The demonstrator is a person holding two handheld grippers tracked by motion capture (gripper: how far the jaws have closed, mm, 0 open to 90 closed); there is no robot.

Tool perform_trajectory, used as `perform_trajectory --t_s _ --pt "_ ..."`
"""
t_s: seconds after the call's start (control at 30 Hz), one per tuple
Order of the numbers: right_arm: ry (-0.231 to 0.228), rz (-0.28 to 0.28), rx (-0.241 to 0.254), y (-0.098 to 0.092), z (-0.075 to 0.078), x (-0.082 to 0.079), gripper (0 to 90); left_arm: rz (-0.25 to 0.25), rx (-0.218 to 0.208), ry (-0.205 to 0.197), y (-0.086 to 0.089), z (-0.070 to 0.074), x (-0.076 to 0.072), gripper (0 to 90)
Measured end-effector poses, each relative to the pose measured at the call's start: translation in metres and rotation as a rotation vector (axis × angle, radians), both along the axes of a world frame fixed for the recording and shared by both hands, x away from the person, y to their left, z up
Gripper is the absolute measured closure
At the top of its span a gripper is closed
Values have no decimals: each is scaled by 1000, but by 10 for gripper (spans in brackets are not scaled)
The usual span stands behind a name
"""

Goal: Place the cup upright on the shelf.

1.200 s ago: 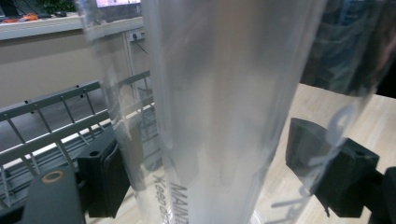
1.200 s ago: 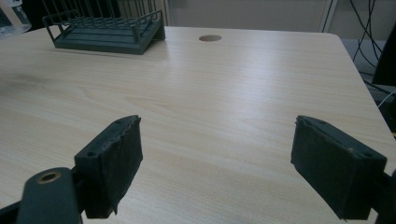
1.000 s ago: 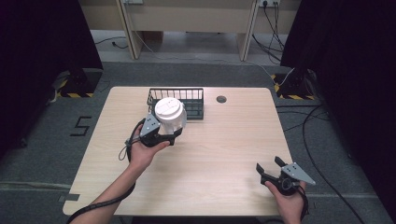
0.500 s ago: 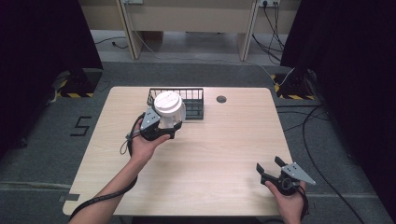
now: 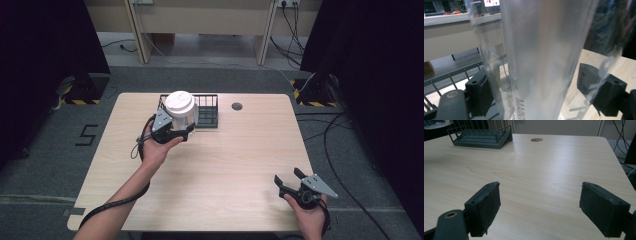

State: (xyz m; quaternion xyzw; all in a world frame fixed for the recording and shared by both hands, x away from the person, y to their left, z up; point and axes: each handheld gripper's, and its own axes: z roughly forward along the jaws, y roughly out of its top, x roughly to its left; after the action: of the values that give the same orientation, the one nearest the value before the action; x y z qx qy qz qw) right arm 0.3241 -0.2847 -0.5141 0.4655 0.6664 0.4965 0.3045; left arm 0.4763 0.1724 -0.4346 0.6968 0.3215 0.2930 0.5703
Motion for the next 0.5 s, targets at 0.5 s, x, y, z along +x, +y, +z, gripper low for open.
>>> perform_trajectory --t_s 0.5 --pt "5 4 -9 1 0 0 178 19 5 -7 0 10 14 177"
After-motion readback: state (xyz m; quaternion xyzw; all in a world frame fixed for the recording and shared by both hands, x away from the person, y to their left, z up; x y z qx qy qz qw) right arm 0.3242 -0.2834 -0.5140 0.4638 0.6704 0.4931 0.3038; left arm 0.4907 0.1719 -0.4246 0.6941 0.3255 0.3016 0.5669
